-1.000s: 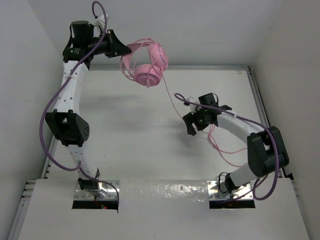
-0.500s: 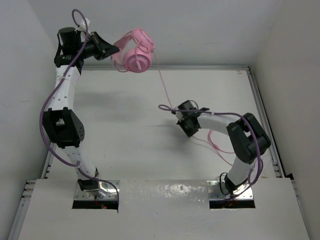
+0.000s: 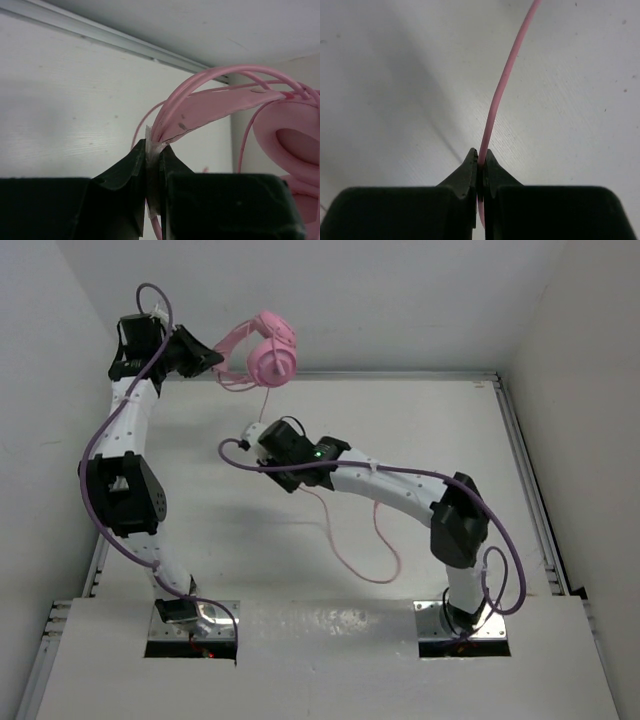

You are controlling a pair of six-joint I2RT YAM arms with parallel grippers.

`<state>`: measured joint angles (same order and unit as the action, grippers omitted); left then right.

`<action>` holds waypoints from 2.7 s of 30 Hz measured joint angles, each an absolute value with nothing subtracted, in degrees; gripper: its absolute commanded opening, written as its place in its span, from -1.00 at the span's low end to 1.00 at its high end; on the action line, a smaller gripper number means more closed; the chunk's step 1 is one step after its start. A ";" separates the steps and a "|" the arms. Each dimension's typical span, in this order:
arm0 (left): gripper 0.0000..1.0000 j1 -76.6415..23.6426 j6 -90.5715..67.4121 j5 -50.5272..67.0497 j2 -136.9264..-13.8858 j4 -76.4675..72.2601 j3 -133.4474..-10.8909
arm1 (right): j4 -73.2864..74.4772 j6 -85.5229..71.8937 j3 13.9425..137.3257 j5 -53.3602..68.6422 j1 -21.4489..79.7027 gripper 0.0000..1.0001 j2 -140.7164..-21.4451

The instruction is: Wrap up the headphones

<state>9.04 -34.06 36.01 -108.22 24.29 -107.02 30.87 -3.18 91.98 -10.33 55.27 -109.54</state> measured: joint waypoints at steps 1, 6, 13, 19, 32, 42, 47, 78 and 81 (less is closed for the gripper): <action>-1.00 8.93 -32.58 34.50 -108.22 24.99 -106.48 | 32.80 -2.31 95.92 -10.20 56.14 -1.00 -111.02; -1.00 7.99 -21.15 22.04 -108.14 27.40 -102.24 | 41.25 1.08 111.85 -10.00 60.49 -1.00 -115.11; -1.00 3.11 -1.39 6.74 -108.09 28.67 -97.34 | 41.91 4.01 112.36 -13.58 61.04 -1.00 -104.27; -1.00 -3.75 13.37 11.16 -108.09 32.80 -93.69 | 40.01 7.88 114.17 -22.50 57.10 -1.00 -95.74; -1.00 -4.08 31.97 28.82 -107.74 48.86 -97.69 | 38.70 9.08 109.16 -26.13 37.85 -1.00 -95.79; -1.00 -4.08 20.32 42.19 -107.39 53.87 -112.03 | 29.91 1.17 103.24 -13.93 27.62 -1.00 -102.00; -1.00 -4.08 16.19 46.19 -106.56 54.89 -116.95 | 26.68 -4.51 100.84 -5.50 25.74 -0.39 -108.95; -1.00 -2.48 -12.62 46.68 -106.39 39.27 -131.37 | 3.64 -12.51 53.80 10.68 27.64 0.34 -90.78; -1.00 -2.48 -14.83 46.98 -106.59 37.23 -131.59 | -0.34 -14.35 53.80 9.04 30.13 0.36 -94.80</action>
<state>-2.48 -14.83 46.98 -106.59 37.23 -131.59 -0.34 -14.35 53.80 9.04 30.13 -94.80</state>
